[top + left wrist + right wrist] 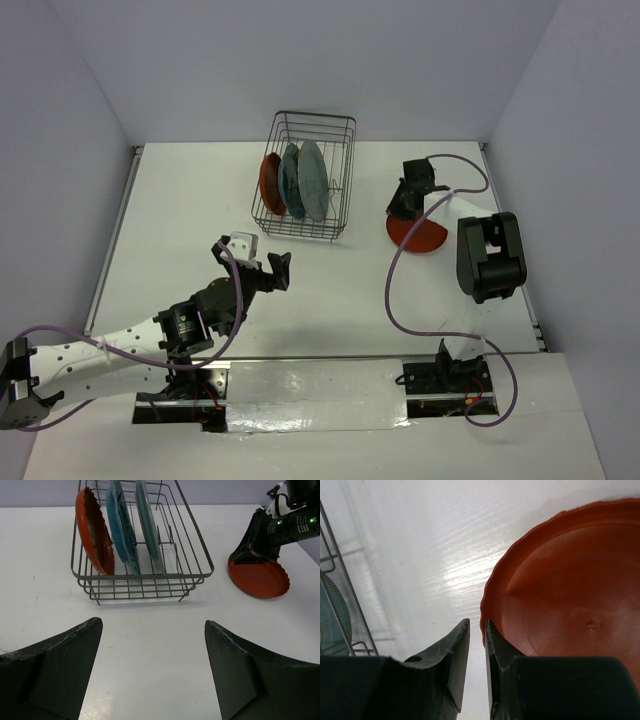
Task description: Unload the plates from the dish rack
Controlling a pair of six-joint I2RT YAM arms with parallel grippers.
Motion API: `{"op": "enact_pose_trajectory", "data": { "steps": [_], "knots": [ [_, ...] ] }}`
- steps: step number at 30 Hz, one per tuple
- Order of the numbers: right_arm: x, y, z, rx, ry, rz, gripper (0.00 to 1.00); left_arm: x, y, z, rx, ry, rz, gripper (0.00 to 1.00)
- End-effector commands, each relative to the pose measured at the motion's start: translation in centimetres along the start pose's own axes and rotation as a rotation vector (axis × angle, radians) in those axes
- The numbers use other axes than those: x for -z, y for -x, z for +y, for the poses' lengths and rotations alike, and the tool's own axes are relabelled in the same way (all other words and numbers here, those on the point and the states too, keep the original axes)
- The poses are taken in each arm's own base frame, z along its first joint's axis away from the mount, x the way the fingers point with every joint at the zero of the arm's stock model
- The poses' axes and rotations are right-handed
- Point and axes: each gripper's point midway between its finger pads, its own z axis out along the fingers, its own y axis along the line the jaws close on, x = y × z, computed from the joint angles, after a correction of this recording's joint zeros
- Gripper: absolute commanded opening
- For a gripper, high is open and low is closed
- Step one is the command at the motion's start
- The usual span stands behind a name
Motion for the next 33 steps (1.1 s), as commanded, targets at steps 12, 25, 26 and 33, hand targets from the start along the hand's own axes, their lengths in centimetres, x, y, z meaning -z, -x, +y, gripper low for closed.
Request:
{"op": "enact_pose_trajectory", "data": {
  "steps": [12, 25, 26, 33],
  "knots": [
    [5.8, 3.3, 5.9, 0.116, 0.175, -0.117, 0.36, 0.0, 1.2, -0.1, 0.062, 0.002, -0.034, 0.96],
    [14.4, 2.8, 18.1, 0.446, 0.256, -0.405, 0.53, 0.1, 1.2, 0.2, 0.067, 0.014, -0.037, 0.95],
    [14.8, 2.6, 18.9, 0.459, 0.273, -0.418, 0.53, 0.2, 1.4, 0.3, 0.071, 0.014, -0.041, 0.95],
    [18.6, 2.9, 23.4, 0.515, 0.334, -0.554, 0.59, 0.6, 1.8, 0.6, 0.1, 0.007, -0.061, 0.95]
  ]
}}
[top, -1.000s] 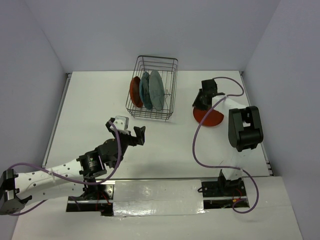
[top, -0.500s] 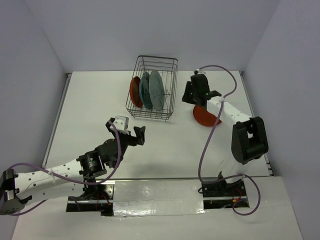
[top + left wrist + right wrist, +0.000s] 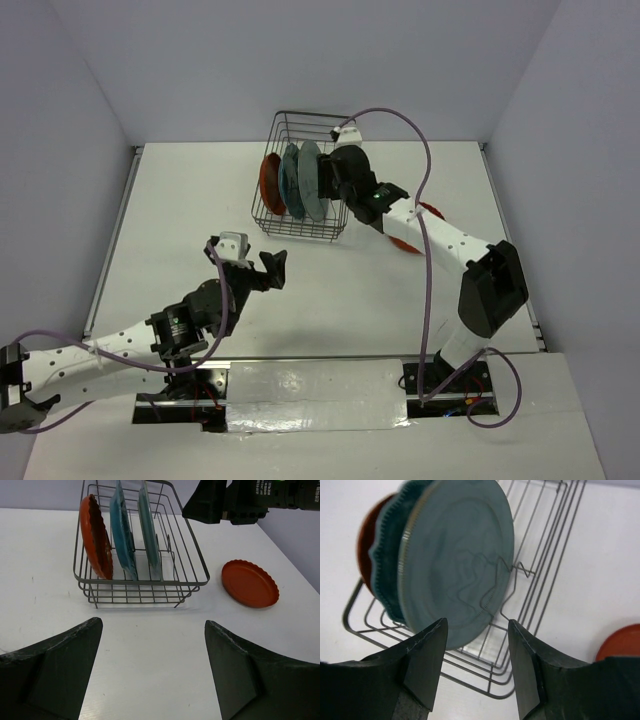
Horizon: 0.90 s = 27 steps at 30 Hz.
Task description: Unload the plates from the dish rack
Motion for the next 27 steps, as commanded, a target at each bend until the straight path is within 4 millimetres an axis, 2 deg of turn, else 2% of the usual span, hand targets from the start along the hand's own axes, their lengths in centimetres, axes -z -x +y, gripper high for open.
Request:
{"op": "enact_pose_trajectory", "data": {
  "steps": [1, 6, 15, 18, 19, 20, 23, 27],
  "knots": [
    [2.7, 6.8, 1.8, 0.004, 0.008, -0.206, 0.59, 0.1, 0.7, 0.2, 0.052, 0.007, -0.035, 0.96],
    [3.3, 7.7, 4.7, 0.039, 0.063, -0.25, 0.67, 0.1, 0.7, 0.4, 0.052, 0.023, -0.032, 0.95],
    [1.4, 6.6, 7.7, 0.097, 0.04, -0.224, 0.68, 0.3, 1.0, 0.7, 0.07, 0.021, -0.049, 0.96],
    [0.6, 6.6, 7.9, 0.098, 0.013, -0.211, 0.68, 0.3, 0.9, 0.9, 0.069, 0.034, -0.045, 0.96],
    [-0.4, 5.3, 7.5, 0.108, -0.02, -0.175, 0.68, 0.2, 0.8, 0.9, 0.065, 0.036, -0.042, 0.96],
    [-0.6, 5.6, 7.5, 0.105, -0.033, -0.177, 0.68, 0.2, 0.7, 0.9, 0.065, 0.036, -0.042, 0.96],
    [-2.0, 4.2, 7.3, 0.122, -0.064, -0.149, 0.68, 0.3, 0.7, 1.0, 0.067, 0.04, -0.045, 0.96],
    [-2.9, 3.0, 7.0, 0.125, -0.093, -0.132, 0.67, 0.3, 0.8, 1.1, 0.071, 0.042, -0.049, 0.96]
  ]
}}
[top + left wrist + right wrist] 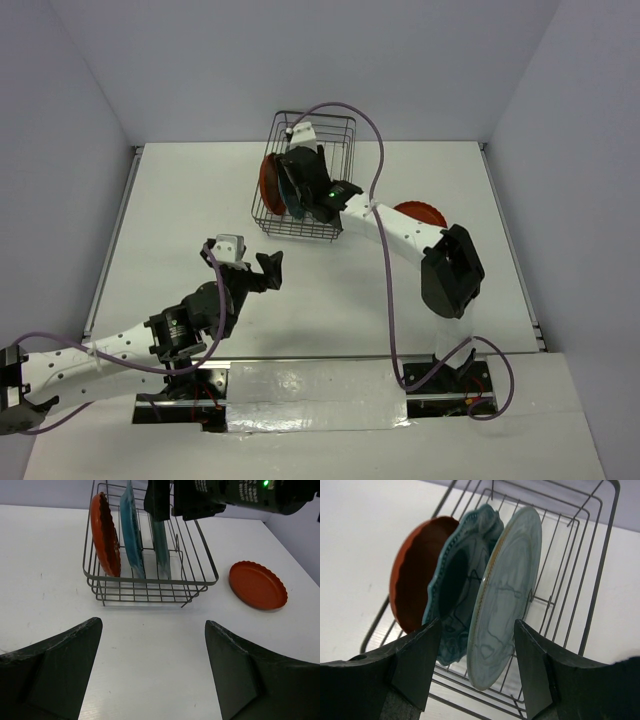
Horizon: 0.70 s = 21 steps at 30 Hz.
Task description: Unload the plates from the dish rack
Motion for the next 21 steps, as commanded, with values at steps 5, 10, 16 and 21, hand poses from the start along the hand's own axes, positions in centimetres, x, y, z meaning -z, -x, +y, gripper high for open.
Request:
{"op": "enact_pose_trajectory", "data": {
  "steps": [5, 10, 16, 21],
  "knots": [
    [-0.4, -0.1, -0.6, -0.016, -0.069, -0.011, 0.66, 0.0, 1.0, 0.1, 0.062, 0.013, -0.038, 0.96],
    [-0.2, -0.8, -0.7, -0.022, -0.06, -0.007, 0.66, -0.1, 1.0, -0.1, 0.06, 0.012, -0.037, 0.96],
    [2.4, 1.0, -1.7, -0.024, -0.043, 0.0, 0.66, -0.3, 0.7, -1.1, 0.058, -0.039, -0.037, 0.94],
    [7.2, 2.8, -3.0, -0.041, 0.033, -0.009, 0.66, -0.6, 0.9, -4.0, 0.014, -0.147, 0.006, 0.93]
  ]
}}
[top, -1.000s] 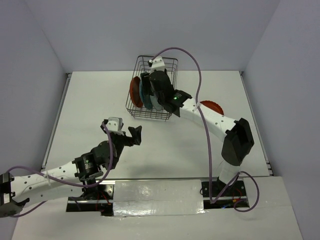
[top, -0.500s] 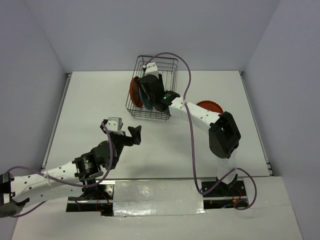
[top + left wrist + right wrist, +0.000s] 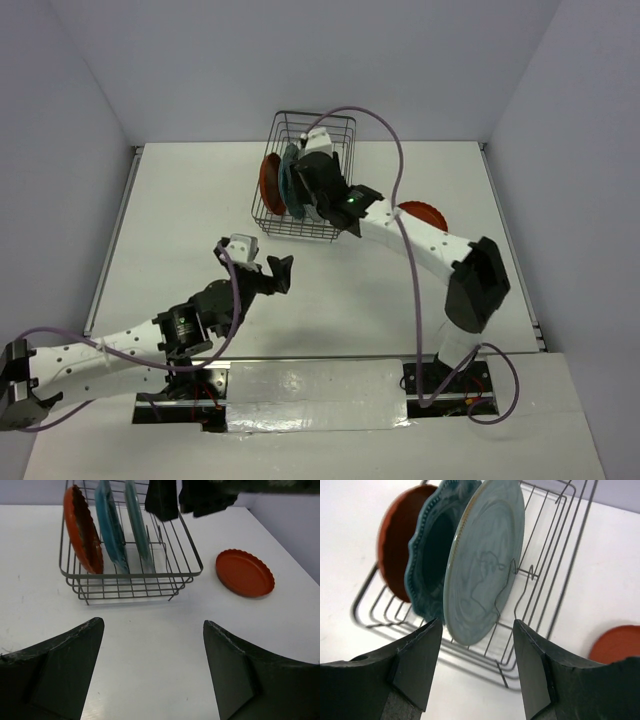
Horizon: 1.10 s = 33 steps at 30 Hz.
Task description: Unload the plates from the dish rack
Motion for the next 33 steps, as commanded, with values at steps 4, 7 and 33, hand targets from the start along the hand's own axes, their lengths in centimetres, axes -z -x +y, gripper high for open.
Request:
{"op": "enact_pose_trajectory", "data": {
  "steps": [4, 7, 33],
  "knots": [
    [9.9, 5.2, -3.2, -0.133, 0.091, -0.085, 0.66, -1.9, 1.6, -3.3, 0.008, -0.051, 0.084, 0.87],
    [12.1, 2.9, -4.3, -0.205, 0.114, -0.031, 0.66, -3.4, 2.0, -4.9, 0.027, -0.095, 0.138, 0.7],
    [22.9, -1.0, -5.4, -0.471, 0.503, -0.251, 0.66, -20.4, 1.2, 0.7, -0.053, 0.185, 0.301, 0.66]
  ]
}}
